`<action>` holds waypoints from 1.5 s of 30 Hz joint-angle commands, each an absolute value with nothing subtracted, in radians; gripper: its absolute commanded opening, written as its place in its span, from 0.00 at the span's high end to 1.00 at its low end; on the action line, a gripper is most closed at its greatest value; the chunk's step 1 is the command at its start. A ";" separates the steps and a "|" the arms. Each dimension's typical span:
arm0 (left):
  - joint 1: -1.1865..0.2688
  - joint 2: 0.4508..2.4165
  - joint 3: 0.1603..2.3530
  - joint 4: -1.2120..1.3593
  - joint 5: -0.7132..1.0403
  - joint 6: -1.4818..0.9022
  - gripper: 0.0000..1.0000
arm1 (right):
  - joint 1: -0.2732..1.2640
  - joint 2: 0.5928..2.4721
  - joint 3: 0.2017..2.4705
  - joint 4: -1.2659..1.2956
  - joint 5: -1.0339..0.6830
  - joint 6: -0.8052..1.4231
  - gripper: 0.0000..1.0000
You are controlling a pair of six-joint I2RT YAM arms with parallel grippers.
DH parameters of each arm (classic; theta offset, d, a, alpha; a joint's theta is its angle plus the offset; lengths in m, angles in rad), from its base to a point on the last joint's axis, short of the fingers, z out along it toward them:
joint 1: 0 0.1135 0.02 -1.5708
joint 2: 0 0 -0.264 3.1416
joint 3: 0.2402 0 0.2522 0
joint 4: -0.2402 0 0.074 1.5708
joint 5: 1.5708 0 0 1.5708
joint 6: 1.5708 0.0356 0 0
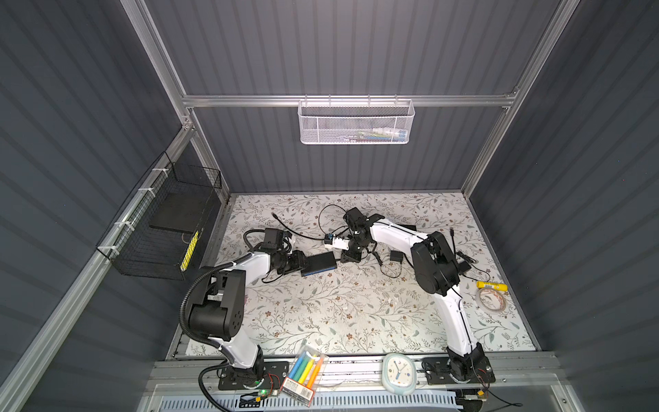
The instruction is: Insert the plug into the switch port
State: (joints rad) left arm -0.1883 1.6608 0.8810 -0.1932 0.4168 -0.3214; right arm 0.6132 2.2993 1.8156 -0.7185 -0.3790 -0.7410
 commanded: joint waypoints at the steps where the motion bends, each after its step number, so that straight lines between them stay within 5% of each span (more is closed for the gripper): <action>1: -0.192 1.672 0.894 -0.184 0.435 -0.302 0.46 | 0.622 2.323 1.816 -0.718 -0.401 -0.736 0.85; 19: -0.192 1.696 0.905 -0.150 0.436 -0.291 0.46 | 0.658 2.281 1.756 -0.711 -0.414 -0.704 0.92; 29: -0.193 1.733 0.921 -0.125 0.466 -0.285 0.46 | 0.662 2.269 1.722 -0.692 -0.377 -0.719 0.78; 45: -0.192 1.745 0.910 -0.111 0.471 -0.277 0.47 | 0.633 2.209 1.649 -0.676 -0.353 -0.701 0.78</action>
